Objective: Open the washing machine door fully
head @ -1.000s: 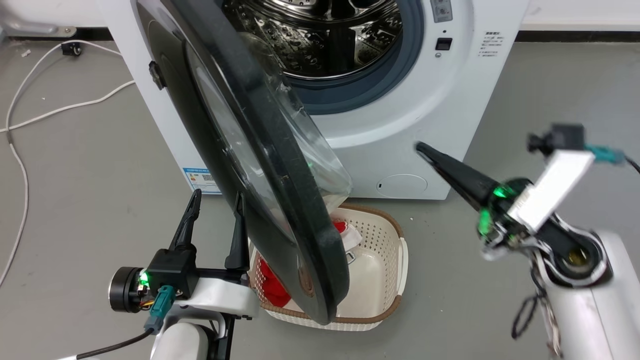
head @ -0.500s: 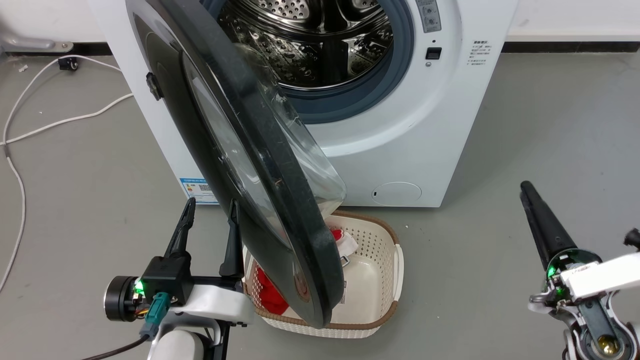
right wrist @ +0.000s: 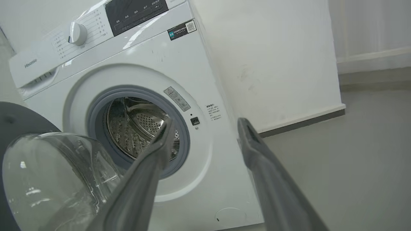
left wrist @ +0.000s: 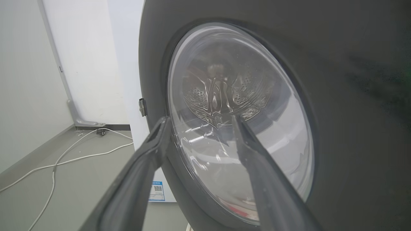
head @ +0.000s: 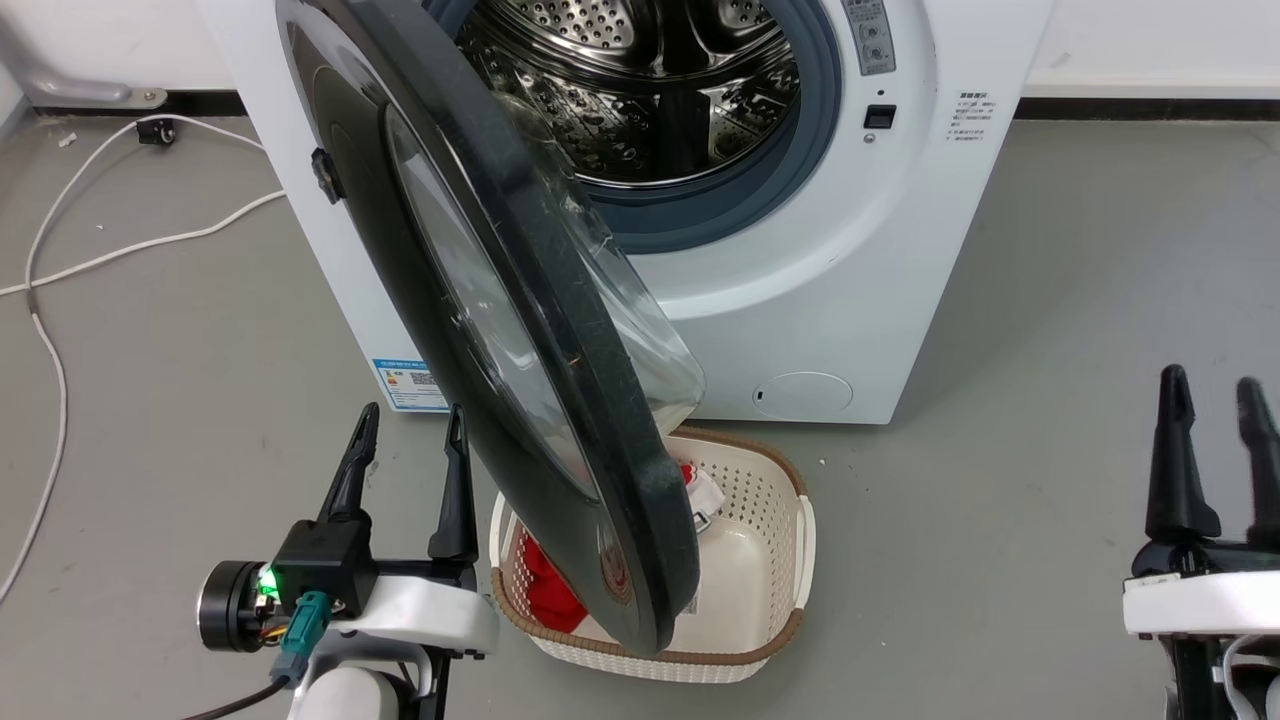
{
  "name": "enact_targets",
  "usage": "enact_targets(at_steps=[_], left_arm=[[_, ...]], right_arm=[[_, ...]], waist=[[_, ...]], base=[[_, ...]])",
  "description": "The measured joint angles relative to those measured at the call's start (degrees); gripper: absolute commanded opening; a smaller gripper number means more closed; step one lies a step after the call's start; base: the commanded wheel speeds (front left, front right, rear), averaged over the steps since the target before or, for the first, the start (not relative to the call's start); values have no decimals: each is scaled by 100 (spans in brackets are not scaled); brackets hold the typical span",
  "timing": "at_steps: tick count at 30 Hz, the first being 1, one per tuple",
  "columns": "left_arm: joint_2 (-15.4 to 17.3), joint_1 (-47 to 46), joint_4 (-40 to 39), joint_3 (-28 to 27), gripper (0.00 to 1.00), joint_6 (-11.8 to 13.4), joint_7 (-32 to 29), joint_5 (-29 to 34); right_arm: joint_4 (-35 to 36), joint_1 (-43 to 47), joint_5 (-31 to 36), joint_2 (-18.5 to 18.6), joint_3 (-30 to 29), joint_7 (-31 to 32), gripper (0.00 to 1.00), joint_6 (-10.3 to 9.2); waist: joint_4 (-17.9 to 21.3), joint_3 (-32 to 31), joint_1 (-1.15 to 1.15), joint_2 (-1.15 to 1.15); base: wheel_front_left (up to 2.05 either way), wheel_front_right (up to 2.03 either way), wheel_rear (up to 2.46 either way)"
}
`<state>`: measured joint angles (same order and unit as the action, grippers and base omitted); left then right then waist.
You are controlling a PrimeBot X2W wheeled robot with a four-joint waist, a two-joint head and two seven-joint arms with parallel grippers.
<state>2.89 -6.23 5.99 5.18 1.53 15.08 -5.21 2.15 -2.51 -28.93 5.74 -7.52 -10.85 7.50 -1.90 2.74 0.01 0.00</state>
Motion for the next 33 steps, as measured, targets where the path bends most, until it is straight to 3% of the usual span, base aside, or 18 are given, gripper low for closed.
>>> enact_targets(at_steps=[4, 9, 20, 32, 33], left_arm=[[0, 10, -9, -15, 100, 0, 0, 14], [0, 19, -15, -34, 100, -7, 0, 42], [0, 19, -44, -62, 100, -36, 0, 52], [0, 19, -35, -80, 100, -51, 0, 51], [0, 18, -32, -79, 94, -51, 0, 51]], right_arm=[[269, 66, 1496, -24, -45, -126, 100, 0], [334, 335, 2487, -156, 130, -64, 100, 0], [-177, 448, 2609, -266, 260, -109, 100, 1], [-236, 368, 2453, -274, 279, -149, 100, 1], [-236, 367, 2432, -274, 280, -149, 100, 1]], waist=[[4, -8, 0, 0], [13, -8, 0, 0], [51, 17, 0, 0], [66, 37, 0, 0], [67, 40, -1, 0]], base=[[0, 0, 0], [0, 0, 0], [0, 0, 0], [0, 0, 0], [0, 0, 0]])
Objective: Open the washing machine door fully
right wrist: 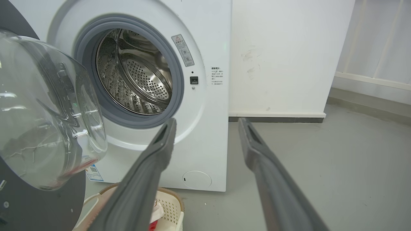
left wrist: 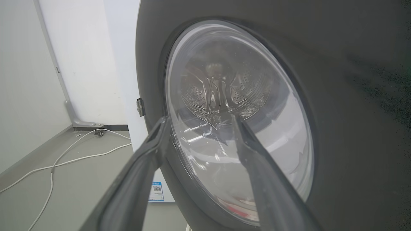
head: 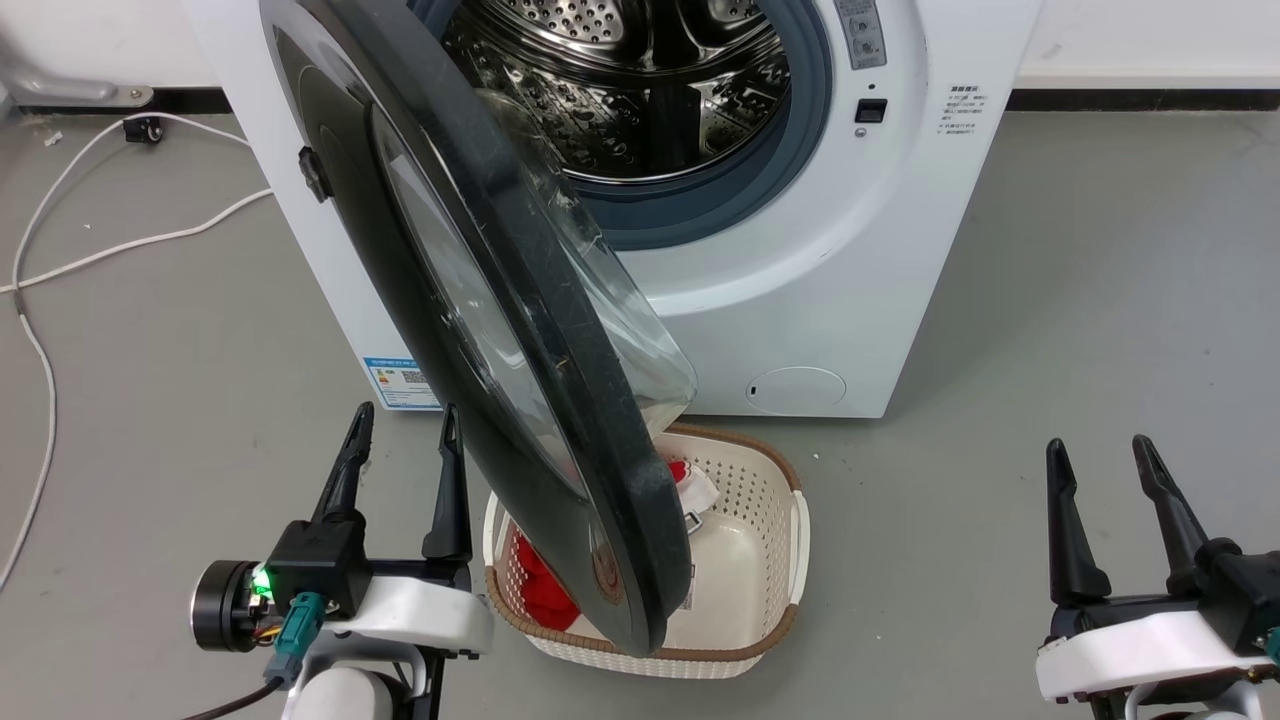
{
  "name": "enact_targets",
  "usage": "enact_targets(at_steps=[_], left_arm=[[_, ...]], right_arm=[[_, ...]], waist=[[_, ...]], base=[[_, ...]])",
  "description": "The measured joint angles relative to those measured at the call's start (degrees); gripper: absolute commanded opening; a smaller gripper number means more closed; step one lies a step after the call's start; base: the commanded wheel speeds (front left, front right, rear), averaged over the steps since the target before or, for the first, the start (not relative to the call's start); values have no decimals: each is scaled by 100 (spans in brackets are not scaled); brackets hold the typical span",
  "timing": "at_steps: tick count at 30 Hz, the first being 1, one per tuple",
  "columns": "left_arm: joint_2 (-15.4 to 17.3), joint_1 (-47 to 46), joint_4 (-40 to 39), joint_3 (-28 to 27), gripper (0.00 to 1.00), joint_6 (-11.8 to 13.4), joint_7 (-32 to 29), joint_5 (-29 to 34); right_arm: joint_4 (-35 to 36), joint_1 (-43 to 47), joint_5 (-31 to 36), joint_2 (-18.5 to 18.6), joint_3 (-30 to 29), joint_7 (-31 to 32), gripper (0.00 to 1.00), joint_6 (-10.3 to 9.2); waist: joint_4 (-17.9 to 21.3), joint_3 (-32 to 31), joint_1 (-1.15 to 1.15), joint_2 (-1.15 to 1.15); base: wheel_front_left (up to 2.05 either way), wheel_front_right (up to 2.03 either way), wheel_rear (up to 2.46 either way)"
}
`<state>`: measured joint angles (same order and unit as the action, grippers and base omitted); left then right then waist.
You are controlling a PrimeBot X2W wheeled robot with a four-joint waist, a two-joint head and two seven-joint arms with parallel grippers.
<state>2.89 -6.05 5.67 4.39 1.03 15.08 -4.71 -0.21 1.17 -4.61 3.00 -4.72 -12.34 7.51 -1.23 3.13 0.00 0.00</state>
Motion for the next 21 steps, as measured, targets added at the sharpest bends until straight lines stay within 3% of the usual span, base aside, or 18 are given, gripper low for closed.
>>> enact_targets(at_steps=[1, 2, 11, 21], left_arm=[[0, -1, 0, -1, 42, 0, 0, -1], [0, -2, 2, -1, 0, -1, 0, -2], [0, -31, -197, -35, 0, 0, 0, -116], [1, -392, -1557, -178, 0, 131, 0, -274]], right_arm=[[2, -1, 0, 0, 3, 0, 100, 0], [3, -1, -15, 0, 4, 0, 100, 0], [32, -1, -49, -1, 4, 0, 100, 0], [68, -4, -52, -1, -11, 3, 100, 0]], waist=[[1, 5, 0, 0], [1, 9, 0, 0], [8, 29, 0, 0], [-1, 70, 0, 0]], base=[[0, 0, 0], [0, 0, 0], [0, 0, 0], [0, 0, 0]])
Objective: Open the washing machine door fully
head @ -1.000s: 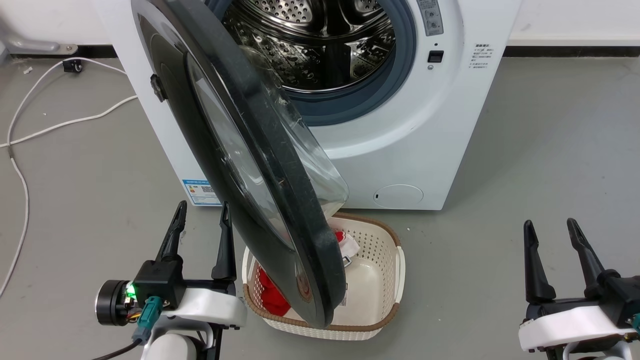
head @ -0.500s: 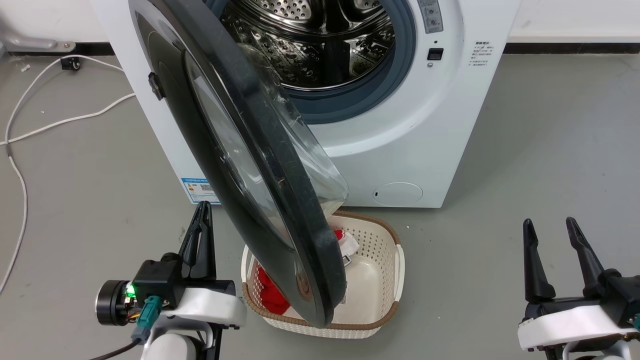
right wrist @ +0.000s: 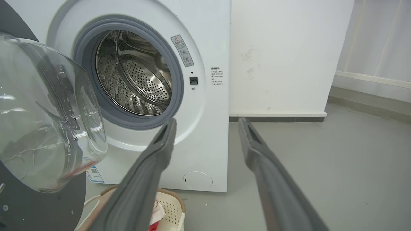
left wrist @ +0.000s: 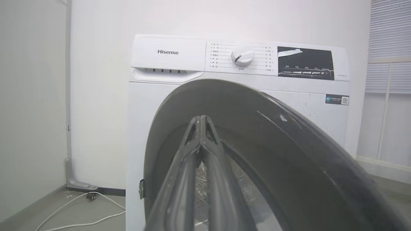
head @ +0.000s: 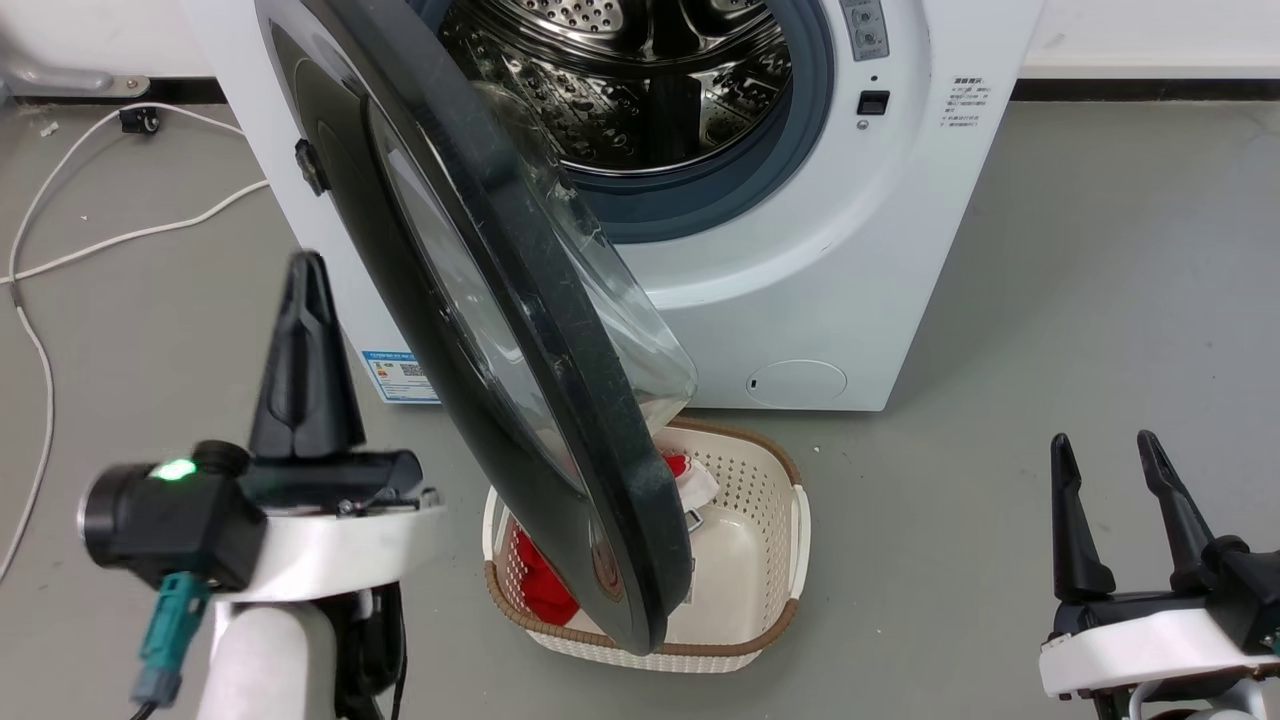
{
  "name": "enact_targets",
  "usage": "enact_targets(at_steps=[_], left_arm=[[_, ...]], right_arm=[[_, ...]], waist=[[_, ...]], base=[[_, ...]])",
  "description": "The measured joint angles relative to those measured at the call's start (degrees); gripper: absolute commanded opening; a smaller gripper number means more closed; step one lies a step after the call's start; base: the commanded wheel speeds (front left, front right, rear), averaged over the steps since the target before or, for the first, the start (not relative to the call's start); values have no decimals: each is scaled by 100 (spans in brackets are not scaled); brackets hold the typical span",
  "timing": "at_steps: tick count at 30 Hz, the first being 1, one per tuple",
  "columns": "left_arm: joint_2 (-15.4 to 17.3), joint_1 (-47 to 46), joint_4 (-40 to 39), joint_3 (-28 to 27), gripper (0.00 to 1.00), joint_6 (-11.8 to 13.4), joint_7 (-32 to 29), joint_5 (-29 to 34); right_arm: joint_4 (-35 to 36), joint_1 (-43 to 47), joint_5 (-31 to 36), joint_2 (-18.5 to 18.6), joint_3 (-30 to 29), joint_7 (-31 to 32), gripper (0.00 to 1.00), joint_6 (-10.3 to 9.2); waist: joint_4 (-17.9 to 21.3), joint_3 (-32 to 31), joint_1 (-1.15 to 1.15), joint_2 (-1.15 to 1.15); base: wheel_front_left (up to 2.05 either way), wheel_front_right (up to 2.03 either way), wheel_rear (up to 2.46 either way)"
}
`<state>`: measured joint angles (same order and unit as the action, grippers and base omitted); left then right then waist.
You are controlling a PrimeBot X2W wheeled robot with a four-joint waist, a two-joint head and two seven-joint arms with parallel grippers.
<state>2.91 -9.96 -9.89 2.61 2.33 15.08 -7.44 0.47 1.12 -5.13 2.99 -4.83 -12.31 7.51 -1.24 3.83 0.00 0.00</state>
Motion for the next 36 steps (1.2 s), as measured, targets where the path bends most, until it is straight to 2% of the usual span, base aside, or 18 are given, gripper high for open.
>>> enact_targets(at_steps=[12, 17, 21, 27, 36], left_arm=[[-1, -624, -2057, 270, 0, -23, 4, 355], [-1, -696, -2492, 745, 0, -153, 5, 334], [-3, -521, -2402, 1434, 0, -345, 5, 227], [1, -24, -1794, 2348, 0, -597, -132, 59], [183, 795, -765, 3060, 0, -748, -698, -331]], right_arm=[[-9, -27, -33, -2, -16, 16, 100, 0], [-10, -26, -42, -2, -16, 16, 100, 0], [-23, -18, -57, -2, -11, 16, 100, 0], [-56, 8, -98, -3, 26, 15, 100, 0], [-103, 27, -140, -4, 48, 15, 100, 0]], waist=[[35, -19, 0, 0], [51, -34, 0, 0], [54, -67, 0, 0], [70, -125, 0, 0], [53, -129, 0, 0]], base=[[0, 0, 0], [0, 0, 0], [0, 0, 0], [0, 0, 0], [0, 0, 0]])
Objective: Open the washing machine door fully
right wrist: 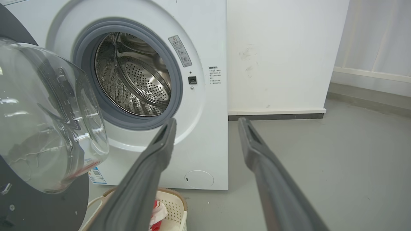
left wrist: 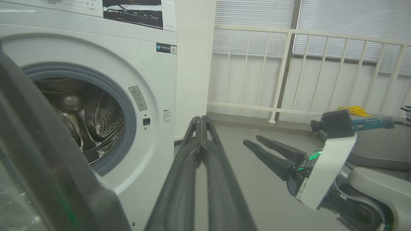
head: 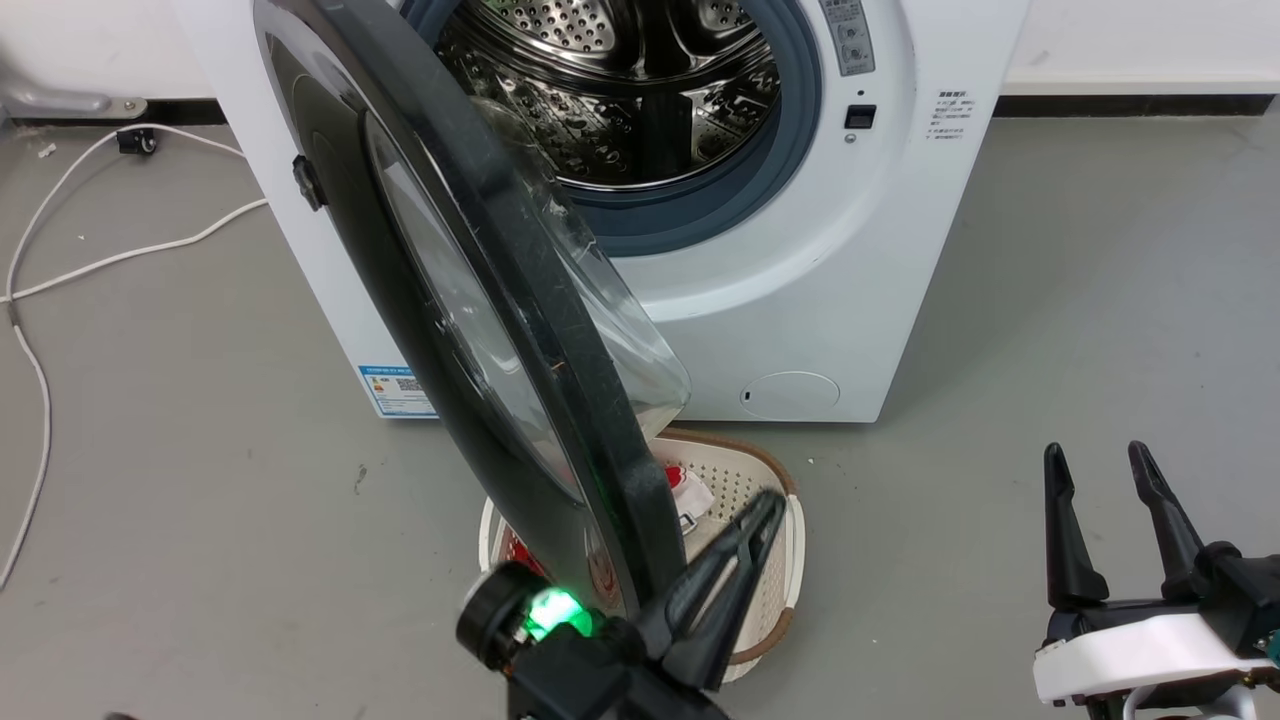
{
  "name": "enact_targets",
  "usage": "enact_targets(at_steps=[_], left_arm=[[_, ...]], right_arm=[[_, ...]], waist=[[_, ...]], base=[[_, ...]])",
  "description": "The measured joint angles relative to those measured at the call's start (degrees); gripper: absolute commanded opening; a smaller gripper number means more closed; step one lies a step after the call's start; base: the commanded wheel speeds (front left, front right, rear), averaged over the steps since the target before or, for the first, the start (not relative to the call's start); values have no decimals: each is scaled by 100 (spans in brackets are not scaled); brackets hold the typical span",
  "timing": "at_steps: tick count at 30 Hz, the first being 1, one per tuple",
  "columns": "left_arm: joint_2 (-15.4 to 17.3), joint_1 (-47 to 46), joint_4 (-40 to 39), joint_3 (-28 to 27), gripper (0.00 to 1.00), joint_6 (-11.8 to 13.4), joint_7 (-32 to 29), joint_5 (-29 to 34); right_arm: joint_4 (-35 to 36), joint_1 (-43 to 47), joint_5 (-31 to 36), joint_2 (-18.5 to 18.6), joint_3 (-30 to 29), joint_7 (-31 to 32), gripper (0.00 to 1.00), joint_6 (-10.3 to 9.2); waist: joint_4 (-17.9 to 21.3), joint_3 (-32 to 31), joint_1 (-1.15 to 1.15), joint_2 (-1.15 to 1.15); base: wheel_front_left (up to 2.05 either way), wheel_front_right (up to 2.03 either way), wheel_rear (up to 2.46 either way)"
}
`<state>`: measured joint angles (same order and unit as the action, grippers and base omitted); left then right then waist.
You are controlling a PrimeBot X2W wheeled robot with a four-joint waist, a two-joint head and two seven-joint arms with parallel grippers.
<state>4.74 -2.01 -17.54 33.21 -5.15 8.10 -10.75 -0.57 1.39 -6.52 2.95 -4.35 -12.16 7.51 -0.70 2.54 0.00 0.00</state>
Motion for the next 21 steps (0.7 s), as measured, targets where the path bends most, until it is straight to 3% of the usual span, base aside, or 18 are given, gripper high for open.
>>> enact_targets(at_steps=[7, 21], left_arm=[[81, 247, 892, 112, 0, -25, -18, -154], [-73, -472, 1763, -186, 0, 359, 471, -112]], right_arm=[[-33, -11, -48, 0, 9, -3, 100, 0], [-81, -137, -110, 0, 13, -2, 100, 0]], waist=[[-25, 58, 0, 0], [114, 247, 0, 0]], base=[[0, 0, 0], [0, 0, 0]])
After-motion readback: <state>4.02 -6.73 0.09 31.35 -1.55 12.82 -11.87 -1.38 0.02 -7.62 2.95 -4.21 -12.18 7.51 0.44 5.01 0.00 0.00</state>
